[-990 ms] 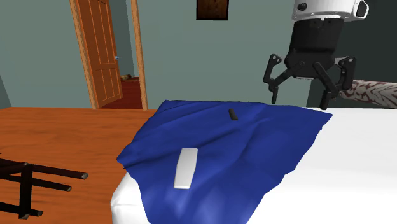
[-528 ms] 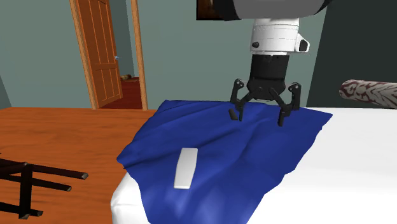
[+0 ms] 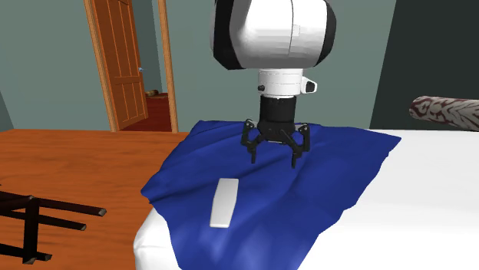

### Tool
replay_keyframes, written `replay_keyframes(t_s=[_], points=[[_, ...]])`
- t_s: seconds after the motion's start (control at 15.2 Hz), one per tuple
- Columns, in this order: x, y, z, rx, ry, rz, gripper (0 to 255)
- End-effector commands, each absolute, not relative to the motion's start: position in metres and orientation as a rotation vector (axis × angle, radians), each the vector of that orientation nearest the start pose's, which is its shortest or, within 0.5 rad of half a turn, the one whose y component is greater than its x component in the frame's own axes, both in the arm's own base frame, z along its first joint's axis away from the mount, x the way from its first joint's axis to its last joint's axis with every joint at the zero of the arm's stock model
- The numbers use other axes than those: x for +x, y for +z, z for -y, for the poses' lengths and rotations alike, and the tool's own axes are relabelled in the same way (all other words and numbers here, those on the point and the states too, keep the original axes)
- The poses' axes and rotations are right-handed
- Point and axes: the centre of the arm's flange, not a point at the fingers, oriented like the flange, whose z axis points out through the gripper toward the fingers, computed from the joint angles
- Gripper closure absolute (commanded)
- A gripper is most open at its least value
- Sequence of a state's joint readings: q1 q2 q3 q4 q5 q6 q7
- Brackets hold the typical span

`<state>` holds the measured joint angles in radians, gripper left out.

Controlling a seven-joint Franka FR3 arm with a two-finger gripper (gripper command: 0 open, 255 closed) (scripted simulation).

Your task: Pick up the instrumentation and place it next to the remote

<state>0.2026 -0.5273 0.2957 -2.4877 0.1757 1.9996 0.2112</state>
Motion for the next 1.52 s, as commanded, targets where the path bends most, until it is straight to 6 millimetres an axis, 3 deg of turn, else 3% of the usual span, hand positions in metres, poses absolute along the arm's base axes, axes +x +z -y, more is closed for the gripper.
replay_keyframes(t_s=[0.0,0.66,1.19,1.45], points=[[0.341,0.448,-0.225,-3.105,-0.028,0.317,0],[0.34,0.37,-0.332,-3.091,-0.01,0.507,0],[0.34,0.327,-0.336,-3.09,-0.01,0.512,0],[0.34,0.327,-0.336,-3.09,-0.01,0.512,0]])
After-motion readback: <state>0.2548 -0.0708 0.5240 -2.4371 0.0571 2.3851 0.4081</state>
